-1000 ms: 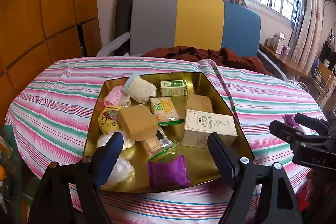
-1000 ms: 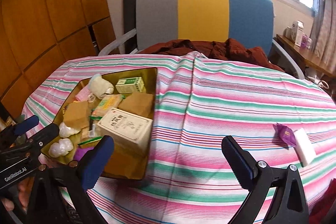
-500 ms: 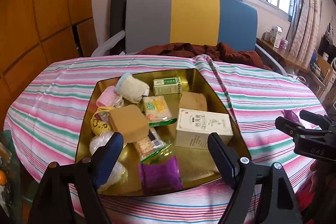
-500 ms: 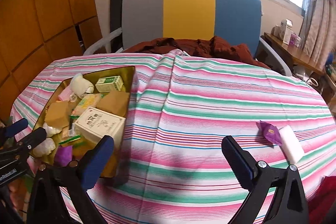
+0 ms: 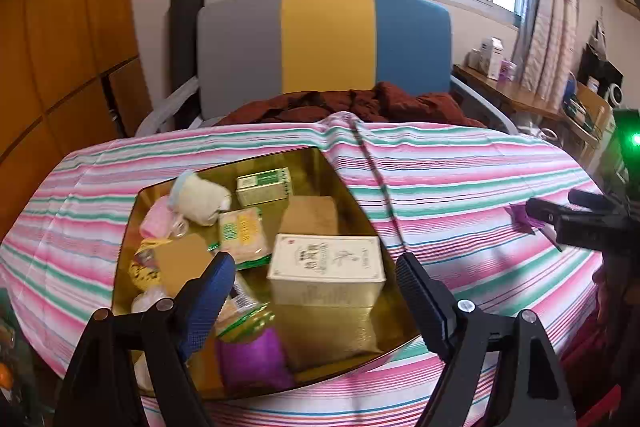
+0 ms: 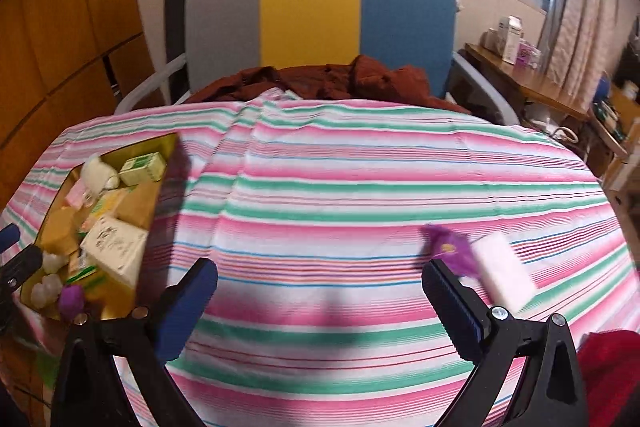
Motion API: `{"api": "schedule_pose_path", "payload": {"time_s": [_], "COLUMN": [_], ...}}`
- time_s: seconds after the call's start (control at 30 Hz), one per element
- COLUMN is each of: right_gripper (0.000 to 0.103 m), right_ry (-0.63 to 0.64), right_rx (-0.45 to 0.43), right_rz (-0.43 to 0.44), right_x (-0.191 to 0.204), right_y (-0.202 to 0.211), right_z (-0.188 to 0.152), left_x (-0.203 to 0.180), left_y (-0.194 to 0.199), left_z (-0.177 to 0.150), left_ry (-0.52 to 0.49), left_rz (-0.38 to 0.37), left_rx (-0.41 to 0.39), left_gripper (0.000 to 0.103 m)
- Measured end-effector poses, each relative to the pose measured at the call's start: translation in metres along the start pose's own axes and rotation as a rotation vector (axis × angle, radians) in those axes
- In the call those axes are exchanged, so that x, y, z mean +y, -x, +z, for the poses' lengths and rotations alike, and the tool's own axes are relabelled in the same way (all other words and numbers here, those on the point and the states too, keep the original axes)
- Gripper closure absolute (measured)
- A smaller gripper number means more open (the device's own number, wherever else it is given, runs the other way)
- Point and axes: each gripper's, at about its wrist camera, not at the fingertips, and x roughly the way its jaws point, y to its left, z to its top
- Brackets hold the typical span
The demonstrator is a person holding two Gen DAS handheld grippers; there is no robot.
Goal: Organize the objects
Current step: 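Move both tools toward the purple packet and white block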
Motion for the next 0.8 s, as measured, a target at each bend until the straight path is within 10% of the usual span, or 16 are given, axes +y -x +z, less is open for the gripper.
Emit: {"api": "schedule_pose_path", "payload": {"time_s": [0.47,0.8], "right_gripper": [0.0,0.0], "right_ry": [-0.096,-0.4], "right_rx": [0.006,0.022], "right_rz": [-0.127,-0.171], "right_x": [-0.088,-0.186], "right_y": [-0.012,-0.034], "right_z": [0.019,0.01], "left_x": [-0.056,-0.096], "left_y": [-0.011,-0.03], "left_z": [0.013,0.014], "left_ry": [-0.111,-0.174], "left_rz": [-0.127,-0.19], "left_rx": [0.008,0.054], "left_gripper": [0.019,0.019]}}
